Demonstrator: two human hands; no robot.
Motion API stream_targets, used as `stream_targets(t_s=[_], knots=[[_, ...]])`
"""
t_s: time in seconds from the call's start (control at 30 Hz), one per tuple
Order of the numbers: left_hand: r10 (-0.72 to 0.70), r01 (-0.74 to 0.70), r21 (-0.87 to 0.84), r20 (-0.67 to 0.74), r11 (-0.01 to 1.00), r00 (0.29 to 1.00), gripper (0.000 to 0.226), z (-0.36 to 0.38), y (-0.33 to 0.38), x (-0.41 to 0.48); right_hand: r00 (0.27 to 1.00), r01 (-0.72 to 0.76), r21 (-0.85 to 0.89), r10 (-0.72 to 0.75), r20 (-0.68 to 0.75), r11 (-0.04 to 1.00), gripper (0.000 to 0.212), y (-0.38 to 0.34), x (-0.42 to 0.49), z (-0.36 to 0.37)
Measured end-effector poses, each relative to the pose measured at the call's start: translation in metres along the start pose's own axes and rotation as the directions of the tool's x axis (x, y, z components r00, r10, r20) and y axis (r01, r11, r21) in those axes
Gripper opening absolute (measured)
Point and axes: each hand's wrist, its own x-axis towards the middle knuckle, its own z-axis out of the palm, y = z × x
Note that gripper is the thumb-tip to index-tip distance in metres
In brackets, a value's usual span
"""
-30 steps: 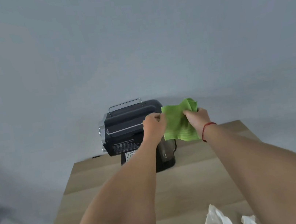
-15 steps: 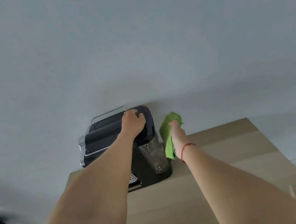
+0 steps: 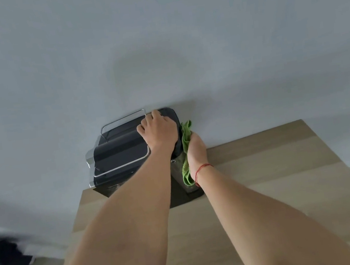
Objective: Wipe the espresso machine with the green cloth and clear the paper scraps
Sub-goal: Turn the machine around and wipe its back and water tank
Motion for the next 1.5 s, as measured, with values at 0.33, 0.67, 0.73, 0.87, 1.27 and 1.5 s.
stream_targets(t_s=[0.33, 0.67, 0.73, 0.87, 1.27, 1.5], knots=[[0.034, -0.034, 0.006, 0.005, 0.999, 0.999, 0.044, 0.004, -0.001, 0.002, 0.988, -0.152, -0.035, 0.152, 0.005, 0.988, 0.048, 0.029, 0.030, -0.012], [0.027, -0.026, 0.020, -0.014, 0.999, 1.000, 0.043, 0.009, -0.002, 0.002, 0.948, -0.307, 0.024, 0.308, -0.078, 0.951, 0.051, 0.046, 0.055, -0.024], [0.024, -0.024, 0.014, -0.015, 1.000, 1.000, 0.043, 0.007, -0.001, 0.002, 0.953, -0.296, 0.025, 0.297, -0.060, 0.955, 0.047, 0.040, 0.061, -0.021], [0.013, -0.013, 0.013, 0.006, 1.000, 1.000, 0.044, 0.005, 0.000, 0.000, 0.981, -0.187, -0.142, 0.192, 0.019, 0.972, 0.068, 0.025, 0.062, -0.010], [-0.001, -0.004, 0.077, 0.066, 0.997, 0.998, 0.050, 0.001, 0.002, -0.002, 0.963, -0.013, -0.109, 0.042, 0.267, 0.994, 0.042, -0.022, 0.064, -0.017], [0.005, -0.007, 0.052, 0.042, 0.999, 0.999, 0.047, 0.004, 0.001, 0.000, 0.985, -0.024, -0.155, 0.050, 0.166, 0.988, 0.102, 0.020, 0.086, -0.001]])
